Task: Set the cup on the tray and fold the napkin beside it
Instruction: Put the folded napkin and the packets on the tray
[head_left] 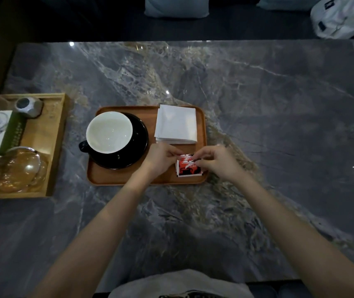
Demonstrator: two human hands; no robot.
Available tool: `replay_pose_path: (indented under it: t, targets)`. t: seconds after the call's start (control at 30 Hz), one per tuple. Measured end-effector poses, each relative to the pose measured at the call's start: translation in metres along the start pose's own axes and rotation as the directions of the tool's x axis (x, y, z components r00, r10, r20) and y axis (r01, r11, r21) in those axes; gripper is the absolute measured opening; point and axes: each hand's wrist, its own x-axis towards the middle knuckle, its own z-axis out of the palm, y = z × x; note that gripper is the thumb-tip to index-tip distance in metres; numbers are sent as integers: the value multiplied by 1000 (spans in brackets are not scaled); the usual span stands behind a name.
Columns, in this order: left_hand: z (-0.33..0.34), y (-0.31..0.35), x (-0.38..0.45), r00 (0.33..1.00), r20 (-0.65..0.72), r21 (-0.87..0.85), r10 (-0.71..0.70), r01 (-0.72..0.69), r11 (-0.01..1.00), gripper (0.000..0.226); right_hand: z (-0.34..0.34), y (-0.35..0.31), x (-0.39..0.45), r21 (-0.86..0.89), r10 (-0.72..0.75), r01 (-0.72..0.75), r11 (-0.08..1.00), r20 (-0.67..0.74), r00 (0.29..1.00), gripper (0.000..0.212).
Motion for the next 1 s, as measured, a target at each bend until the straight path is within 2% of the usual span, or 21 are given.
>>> replay_pose_path:
  t: [0.1, 0.2, 0.37, 0.43, 0.67, 0.83, 1.0]
  targets:
    - [0, -2, 1, 999, 32, 14, 4, -5, 1000, 23, 7, 1, 0, -213, -53, 43, 976, -41, 998, 14]
    - [1, -4, 2, 998, 59, 49, 21, -24, 999, 25, 13, 3, -2, -404, -159, 123, 907, -57, 986, 15]
    - [1, -7, 3, 994, 99, 107, 56, -66, 992, 25, 18, 4, -5, -532, -283, 193, 825, -91, 955, 16]
    - [2, -7, 2, 992, 110, 128, 61, -75, 989, 26, 22, 5, -6, -552, -306, 202, 809, -103, 946, 16]
    - [5, -7, -5, 993, 112, 123, 28, -42, 992, 38, 25, 7, -8, -567, -251, 169, 806, -69, 966, 23]
    - [3, 0, -8, 997, 75, 90, 18, -25, 996, 36, 25, 5, -8, -589, -239, 169, 791, -43, 970, 26]
    - [-7, 7, -12, 986, 162, 122, -39, 19, 992, 30, 16, -3, -11, -578, -184, 143, 804, -13, 983, 22]
